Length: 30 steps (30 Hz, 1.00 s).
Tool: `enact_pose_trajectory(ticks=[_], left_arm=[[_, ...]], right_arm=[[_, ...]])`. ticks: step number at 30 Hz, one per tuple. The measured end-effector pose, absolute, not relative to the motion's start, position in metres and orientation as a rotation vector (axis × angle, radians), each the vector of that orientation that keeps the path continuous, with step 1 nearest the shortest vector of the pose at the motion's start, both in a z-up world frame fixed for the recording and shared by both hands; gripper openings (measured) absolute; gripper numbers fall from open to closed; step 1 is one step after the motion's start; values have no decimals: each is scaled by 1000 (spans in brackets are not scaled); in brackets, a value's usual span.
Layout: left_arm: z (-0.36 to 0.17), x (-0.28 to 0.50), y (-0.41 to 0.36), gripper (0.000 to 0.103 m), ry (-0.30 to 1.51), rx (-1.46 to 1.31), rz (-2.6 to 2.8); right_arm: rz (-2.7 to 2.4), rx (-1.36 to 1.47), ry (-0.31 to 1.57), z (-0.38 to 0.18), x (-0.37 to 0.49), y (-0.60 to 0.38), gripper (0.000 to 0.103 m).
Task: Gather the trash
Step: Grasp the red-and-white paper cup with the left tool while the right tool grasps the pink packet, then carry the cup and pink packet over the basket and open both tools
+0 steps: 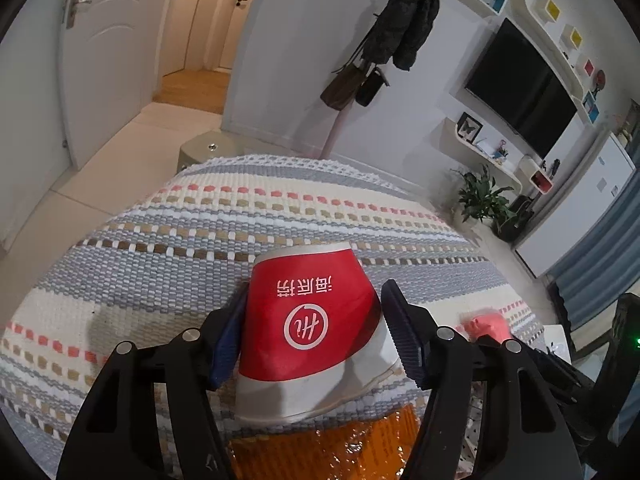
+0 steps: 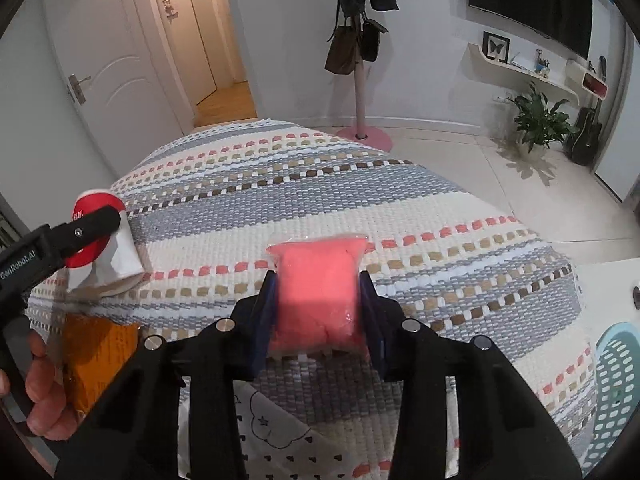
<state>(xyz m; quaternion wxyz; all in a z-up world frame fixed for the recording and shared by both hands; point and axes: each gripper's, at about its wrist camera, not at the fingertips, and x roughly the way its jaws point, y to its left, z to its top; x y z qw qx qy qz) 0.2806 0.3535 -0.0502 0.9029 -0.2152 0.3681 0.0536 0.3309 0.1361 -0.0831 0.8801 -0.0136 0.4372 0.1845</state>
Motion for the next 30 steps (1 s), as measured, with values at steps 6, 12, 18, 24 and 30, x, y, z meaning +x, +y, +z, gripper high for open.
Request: enact_pose_trajectory(ticks=[6, 12, 18, 24, 30], left_arm=[[-22, 266, 342, 62, 678, -429, 51], [18, 246, 303, 62, 606, -364, -25], [52, 229, 240, 62, 553, -319, -127], [65, 221, 160, 62, 544, -247, -236], [57, 219, 75, 62, 573, -189, -343]], right_arm=[[394, -7, 852, -65, 315, 121, 36], [378, 9, 747, -27, 290, 88, 36], [338, 43, 676, 3, 262, 35, 36], [250, 74, 616, 22, 239, -32, 36], [150, 123, 602, 20, 224, -107, 36]])
